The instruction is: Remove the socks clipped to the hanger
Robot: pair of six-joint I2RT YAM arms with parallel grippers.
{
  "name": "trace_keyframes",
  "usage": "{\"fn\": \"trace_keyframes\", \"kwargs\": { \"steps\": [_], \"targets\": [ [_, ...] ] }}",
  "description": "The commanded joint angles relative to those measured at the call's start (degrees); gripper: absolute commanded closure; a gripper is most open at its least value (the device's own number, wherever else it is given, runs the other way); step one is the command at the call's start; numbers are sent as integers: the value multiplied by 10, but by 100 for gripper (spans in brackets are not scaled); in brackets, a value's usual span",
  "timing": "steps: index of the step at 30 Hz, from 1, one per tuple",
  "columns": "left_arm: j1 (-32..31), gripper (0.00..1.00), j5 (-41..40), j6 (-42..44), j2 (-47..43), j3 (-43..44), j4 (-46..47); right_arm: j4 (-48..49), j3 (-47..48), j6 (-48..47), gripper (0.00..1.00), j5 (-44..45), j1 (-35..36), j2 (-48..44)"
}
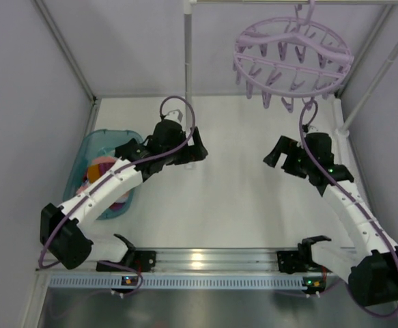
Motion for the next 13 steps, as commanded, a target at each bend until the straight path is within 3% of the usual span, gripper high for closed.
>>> {"fn": "trace_keyframes", "kwargs": {
  "steps": [1,8,13],
  "targets": [
    [-9,2,-13,-13,-16,-35,5,64,-41,51,1,-31,46,-21],
    [-10,2,12,-22,-67,-122,26,101,-120,90,0,1,104,-62],
    [-10,2,133,-28,-136,-209,148,160,-168,81,0,-21,133,-123]
  ]
}}
